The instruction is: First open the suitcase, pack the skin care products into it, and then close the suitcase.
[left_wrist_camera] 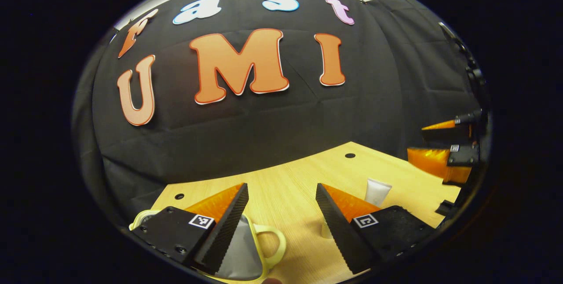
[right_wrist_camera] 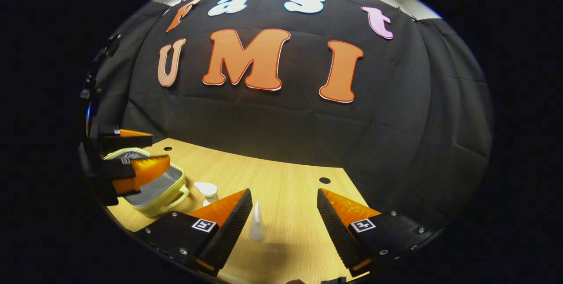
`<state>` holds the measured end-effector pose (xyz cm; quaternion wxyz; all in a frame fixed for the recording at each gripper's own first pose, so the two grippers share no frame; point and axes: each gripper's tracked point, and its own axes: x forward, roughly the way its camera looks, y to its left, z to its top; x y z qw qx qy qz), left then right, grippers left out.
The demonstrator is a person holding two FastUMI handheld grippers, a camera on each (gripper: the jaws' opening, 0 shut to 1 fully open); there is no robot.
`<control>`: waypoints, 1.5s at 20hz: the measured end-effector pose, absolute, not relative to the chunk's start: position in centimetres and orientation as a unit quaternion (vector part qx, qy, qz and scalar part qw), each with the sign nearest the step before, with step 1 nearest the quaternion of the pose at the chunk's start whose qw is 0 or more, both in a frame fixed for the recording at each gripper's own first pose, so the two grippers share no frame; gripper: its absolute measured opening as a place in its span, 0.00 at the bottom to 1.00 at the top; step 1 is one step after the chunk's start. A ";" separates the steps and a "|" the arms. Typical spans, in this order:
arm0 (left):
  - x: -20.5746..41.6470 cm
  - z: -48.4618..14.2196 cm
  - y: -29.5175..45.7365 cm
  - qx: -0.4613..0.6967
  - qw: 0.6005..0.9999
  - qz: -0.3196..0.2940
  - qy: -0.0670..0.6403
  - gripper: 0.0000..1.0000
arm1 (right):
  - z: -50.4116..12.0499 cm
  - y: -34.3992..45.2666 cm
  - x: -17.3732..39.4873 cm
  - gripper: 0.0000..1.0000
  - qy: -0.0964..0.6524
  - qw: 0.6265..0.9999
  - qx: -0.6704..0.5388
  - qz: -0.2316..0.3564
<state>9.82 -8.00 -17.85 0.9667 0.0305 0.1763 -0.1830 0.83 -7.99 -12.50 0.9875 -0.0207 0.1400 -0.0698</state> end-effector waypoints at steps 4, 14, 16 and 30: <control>8.2 -23.7 -11.1 0.038 0.951 -0.210 0.223 0.99 | -13.0 -9.2 0.4 0.95 0.149 0.986 -0.026 -0.076; 7.1 -34.2 -17.7 0.073 0.914 -0.266 0.298 1.00 | -13.6 -11.7 -0.3 0.95 0.167 0.981 -0.039 -0.088; 7.4 -35.6 -18.5 0.067 0.910 -0.265 0.310 1.00 | -13.7 -12.1 -0.5 0.95 0.169 0.981 -0.036 -0.092; 8.9 -38.7 -20.7 -0.006 0.898 -0.255 0.358 0.64 | -15.0 -13.3 -1.4 0.95 0.191 0.976 -0.046 -0.096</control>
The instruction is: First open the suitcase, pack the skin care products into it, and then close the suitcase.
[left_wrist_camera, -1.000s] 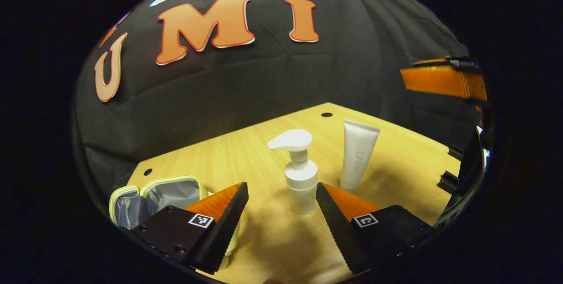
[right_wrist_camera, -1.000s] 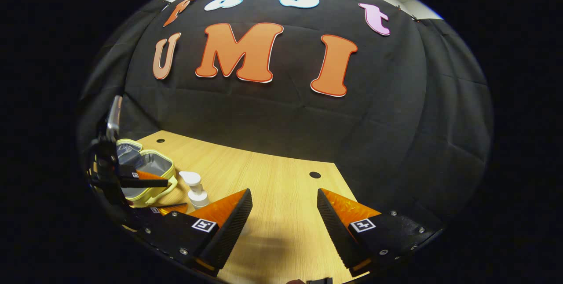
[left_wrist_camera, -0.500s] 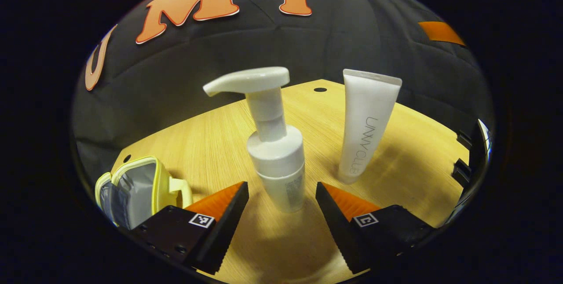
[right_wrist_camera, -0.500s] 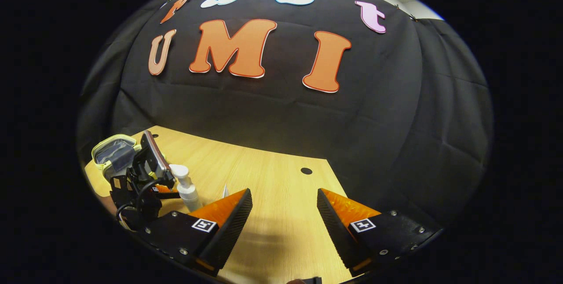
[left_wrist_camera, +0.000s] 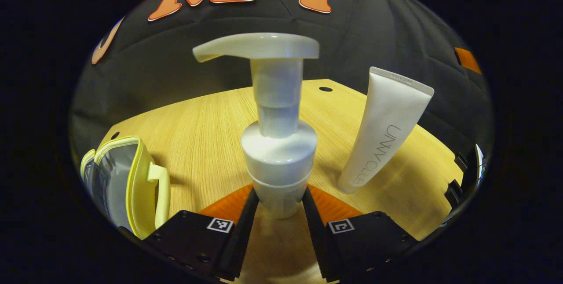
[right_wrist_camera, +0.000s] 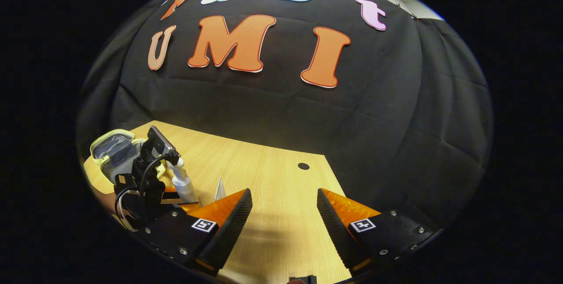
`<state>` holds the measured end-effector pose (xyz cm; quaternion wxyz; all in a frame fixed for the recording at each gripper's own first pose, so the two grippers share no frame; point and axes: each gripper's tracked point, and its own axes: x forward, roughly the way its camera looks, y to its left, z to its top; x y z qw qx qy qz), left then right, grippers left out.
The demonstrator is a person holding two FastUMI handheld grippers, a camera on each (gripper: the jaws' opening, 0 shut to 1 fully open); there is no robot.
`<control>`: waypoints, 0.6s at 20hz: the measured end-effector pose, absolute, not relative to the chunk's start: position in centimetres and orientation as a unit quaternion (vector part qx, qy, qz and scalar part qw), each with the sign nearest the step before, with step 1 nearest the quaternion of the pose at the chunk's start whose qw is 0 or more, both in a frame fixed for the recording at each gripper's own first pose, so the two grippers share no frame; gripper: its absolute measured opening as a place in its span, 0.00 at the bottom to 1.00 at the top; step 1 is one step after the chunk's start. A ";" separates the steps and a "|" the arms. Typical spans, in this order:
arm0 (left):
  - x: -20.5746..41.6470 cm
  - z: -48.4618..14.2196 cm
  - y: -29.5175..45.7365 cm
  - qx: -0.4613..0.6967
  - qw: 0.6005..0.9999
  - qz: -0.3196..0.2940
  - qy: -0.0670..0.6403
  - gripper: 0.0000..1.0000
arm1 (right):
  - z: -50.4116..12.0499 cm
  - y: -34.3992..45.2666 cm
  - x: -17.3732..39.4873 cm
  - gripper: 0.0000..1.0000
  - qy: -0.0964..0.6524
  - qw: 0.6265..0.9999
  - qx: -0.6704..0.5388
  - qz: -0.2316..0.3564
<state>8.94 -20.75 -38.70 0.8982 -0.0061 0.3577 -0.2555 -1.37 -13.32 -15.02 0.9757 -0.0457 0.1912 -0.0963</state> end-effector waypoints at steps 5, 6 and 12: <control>9.2 -35.8 -20.1 -0.011 0.903 -0.254 0.347 0.62 | -16.5 -11.4 -0.6 0.95 0.203 0.976 -0.036 -0.065; 9.6 -34.8 -19.7 -0.012 0.906 -0.252 0.340 0.62 | -17.1 -10.8 -0.6 0.95 0.212 0.975 -0.034 -0.055; 11.4 -29.0 -16.1 0.001 0.926 -0.228 0.300 0.62 | -19.6 -7.8 -0.1 0.95 0.228 0.973 -0.018 -0.006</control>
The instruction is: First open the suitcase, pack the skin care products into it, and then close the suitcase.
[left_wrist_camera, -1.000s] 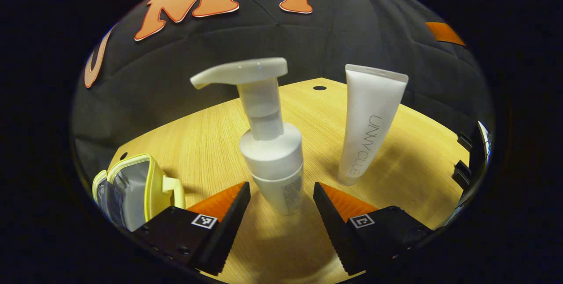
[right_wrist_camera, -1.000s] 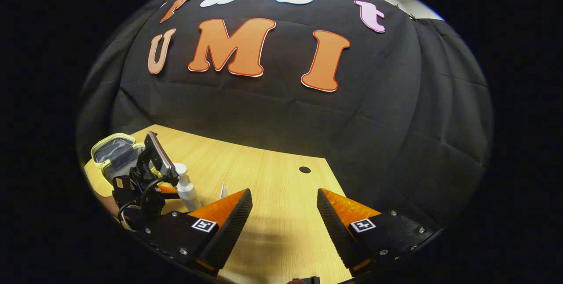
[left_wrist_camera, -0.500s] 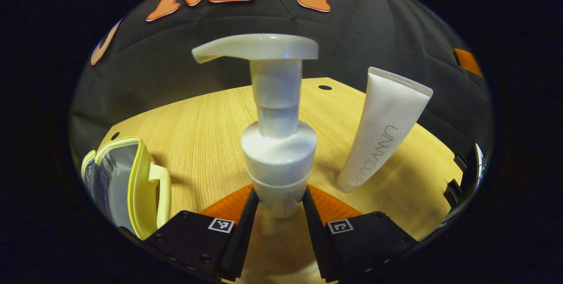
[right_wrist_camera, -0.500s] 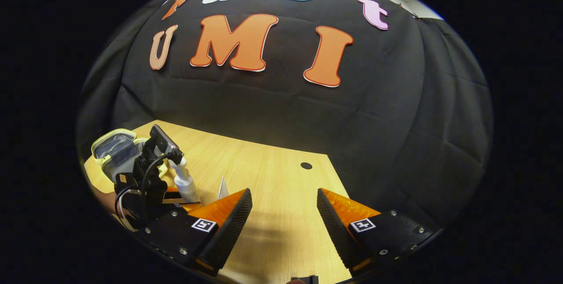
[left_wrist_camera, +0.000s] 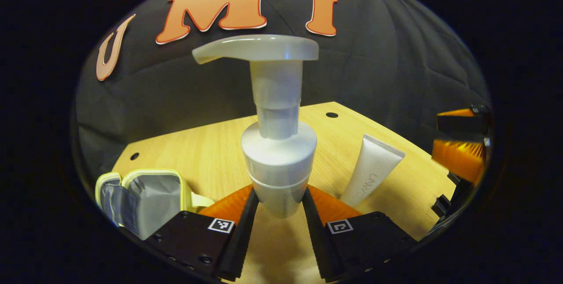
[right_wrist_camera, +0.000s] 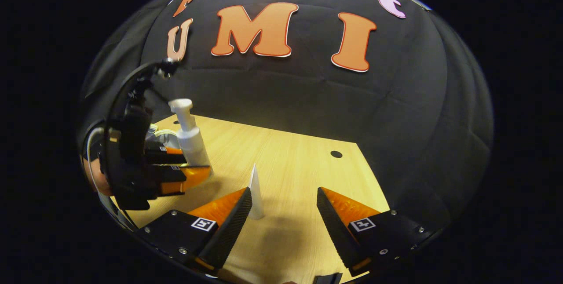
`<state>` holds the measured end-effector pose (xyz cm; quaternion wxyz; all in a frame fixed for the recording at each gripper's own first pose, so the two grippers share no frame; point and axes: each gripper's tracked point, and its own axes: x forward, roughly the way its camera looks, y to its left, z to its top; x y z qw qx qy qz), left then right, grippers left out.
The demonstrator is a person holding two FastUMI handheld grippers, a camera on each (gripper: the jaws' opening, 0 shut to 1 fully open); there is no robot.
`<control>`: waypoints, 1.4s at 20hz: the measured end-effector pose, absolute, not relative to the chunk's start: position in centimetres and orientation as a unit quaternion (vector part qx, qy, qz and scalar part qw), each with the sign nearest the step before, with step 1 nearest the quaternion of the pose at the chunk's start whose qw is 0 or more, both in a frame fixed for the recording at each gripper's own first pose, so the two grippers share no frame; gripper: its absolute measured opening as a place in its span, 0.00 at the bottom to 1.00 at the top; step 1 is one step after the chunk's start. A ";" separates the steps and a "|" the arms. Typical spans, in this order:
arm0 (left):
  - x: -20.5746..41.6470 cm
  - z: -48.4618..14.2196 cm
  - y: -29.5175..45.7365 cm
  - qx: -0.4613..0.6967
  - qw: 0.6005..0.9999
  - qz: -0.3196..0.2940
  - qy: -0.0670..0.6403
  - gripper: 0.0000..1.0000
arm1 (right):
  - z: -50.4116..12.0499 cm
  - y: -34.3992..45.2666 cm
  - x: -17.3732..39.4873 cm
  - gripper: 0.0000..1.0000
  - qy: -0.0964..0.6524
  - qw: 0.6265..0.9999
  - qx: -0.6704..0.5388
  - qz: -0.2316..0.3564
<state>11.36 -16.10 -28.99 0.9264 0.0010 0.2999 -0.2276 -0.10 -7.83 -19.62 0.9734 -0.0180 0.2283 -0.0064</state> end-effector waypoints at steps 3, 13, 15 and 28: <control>11.4 -26.2 -13.6 -0.011 0.934 -0.203 0.293 0.62 | -21.3 -7.0 0.3 0.95 0.240 0.971 -0.018 0.016; 10.0 -19.0 -5.1 -0.024 0.957 -0.106 0.269 0.63 | -29.2 -3.6 1.8 0.96 0.297 0.950 -0.021 0.091; 9.3 -18.1 -3.7 -0.017 0.959 -0.088 0.269 0.63 | -30.6 -2.9 2.4 0.96 0.302 0.947 -0.031 0.105; 4.3 -14.7 3.1 -0.015 0.960 0.031 0.277 0.62 | -34.7 -1.2 5.0 0.69 0.322 0.937 -0.029 0.133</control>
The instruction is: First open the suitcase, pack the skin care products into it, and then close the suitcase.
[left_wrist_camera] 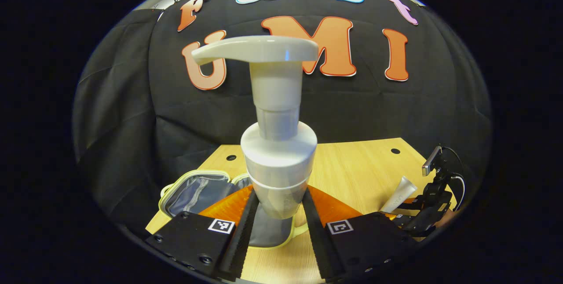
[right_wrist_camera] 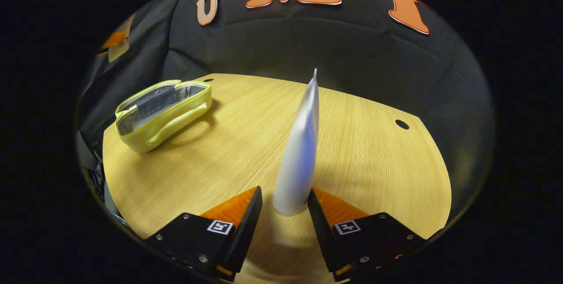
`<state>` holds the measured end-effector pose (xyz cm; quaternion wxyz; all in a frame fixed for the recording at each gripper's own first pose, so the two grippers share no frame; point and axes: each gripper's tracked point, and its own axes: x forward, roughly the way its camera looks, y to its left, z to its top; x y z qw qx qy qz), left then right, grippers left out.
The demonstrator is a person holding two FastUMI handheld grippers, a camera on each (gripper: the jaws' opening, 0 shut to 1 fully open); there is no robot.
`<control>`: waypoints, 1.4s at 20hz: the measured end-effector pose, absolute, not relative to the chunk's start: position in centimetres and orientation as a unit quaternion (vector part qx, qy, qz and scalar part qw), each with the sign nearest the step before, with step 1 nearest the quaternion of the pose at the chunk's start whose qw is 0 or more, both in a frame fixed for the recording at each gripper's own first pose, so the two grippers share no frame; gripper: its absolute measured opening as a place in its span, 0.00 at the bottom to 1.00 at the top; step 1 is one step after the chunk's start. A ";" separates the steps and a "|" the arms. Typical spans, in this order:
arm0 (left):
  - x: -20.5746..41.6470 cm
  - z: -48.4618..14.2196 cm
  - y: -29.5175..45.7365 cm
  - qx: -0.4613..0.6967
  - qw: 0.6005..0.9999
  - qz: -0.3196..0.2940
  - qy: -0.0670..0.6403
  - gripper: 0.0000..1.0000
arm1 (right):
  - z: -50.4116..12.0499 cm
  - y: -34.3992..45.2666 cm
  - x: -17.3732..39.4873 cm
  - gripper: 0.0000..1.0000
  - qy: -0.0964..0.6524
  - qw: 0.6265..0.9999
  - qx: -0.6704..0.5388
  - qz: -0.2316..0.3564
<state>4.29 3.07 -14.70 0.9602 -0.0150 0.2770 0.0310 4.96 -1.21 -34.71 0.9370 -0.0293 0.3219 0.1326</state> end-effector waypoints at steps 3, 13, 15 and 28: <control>3.4 -14.3 3.6 -0.012 0.959 0.045 0.281 0.60 | -35.7 -1.2 5.1 0.55 0.326 0.935 -0.027 0.137; 3.2 -14.7 5.7 -0.017 0.960 0.053 0.275 0.60 | -31.9 -0.1 4.4 0.49 0.302 0.940 -0.014 0.156; 3.5 -15.4 6.7 -0.021 0.960 0.046 0.277 0.61 | -30.1 0.2 4.3 0.49 0.293 0.944 -0.010 0.154; 5.7 -19.9 13.0 -0.034 0.954 -0.011 0.299 0.62 | -20.3 6.3 2.2 0.48 0.258 0.959 0.001 0.121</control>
